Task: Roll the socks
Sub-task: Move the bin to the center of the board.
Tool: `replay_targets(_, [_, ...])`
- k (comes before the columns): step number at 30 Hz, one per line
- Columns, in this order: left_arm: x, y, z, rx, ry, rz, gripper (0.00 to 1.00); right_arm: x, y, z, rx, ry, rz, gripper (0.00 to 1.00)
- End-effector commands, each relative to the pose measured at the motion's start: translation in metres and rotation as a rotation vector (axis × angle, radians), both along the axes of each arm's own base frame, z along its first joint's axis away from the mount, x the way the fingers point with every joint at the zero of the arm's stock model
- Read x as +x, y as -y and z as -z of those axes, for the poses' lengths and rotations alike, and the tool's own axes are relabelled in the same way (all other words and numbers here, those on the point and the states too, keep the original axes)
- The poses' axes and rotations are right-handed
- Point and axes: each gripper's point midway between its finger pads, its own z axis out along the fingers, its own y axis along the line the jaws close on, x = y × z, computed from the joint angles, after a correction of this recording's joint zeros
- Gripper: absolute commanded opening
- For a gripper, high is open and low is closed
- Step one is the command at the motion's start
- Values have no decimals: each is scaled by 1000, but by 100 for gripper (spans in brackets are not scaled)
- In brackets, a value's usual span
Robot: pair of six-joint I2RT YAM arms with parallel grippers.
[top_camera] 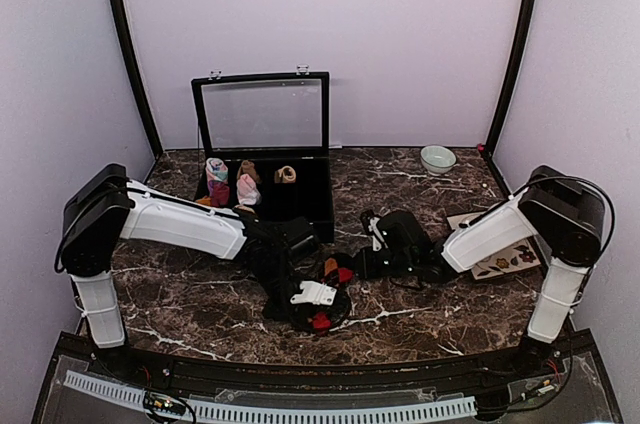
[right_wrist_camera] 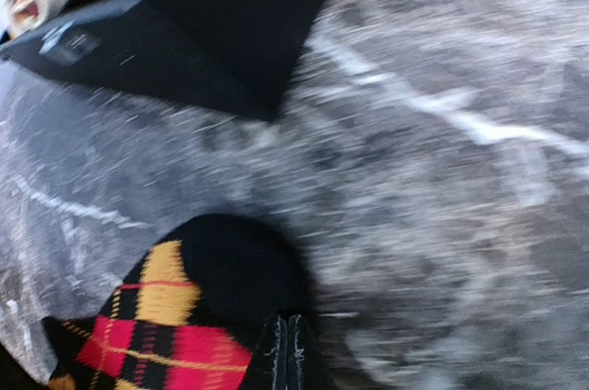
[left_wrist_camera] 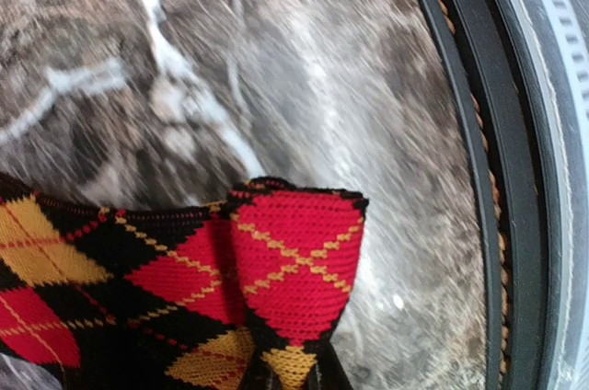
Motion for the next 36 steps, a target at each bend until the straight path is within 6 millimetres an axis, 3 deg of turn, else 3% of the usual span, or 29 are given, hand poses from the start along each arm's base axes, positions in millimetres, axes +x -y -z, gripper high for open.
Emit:
replay_targets(1, [6, 1, 30, 101, 12, 41, 0, 17, 36, 3, -115, 35, 64, 0])
replay_targets(4, [12, 18, 33, 92, 5, 48, 0, 25, 40, -12, -115, 94, 53, 0])
replay_targets(7, [14, 26, 38, 100, -23, 49, 0, 26, 52, -38, -92, 178, 84, 6])
replay_targets(9, [15, 29, 40, 109, -29, 43, 0, 17, 63, -57, -41, 239, 90, 11])
replay_targets(12, [14, 26, 37, 119, -49, 13, 0, -4, 69, -69, 5, 277, 36, 15])
replay_targets(16, [-2, 7, 32, 111, -72, 11, 0, -24, 54, -70, 55, 266, -81, 18])
replay_targets(20, [-15, -8, 41, 156, -95, 27, 0, -27, 17, -74, 154, 227, -204, 16])
replay_targets(25, [-21, -18, 42, 184, -116, 39, 0, -13, -30, -60, 200, 154, -304, 14])
replay_targets(29, [-25, -23, 44, 200, -130, 45, 0, -3, -43, -47, 206, 125, -302, 13])
replay_targets(33, [-26, -26, 47, 207, -132, 44, 0, 5, -39, -9, 101, 41, -262, 9])
replay_targets(36, [-24, -24, 45, 199, -123, 42, 0, 11, -12, 18, -1, -3, -165, 4])
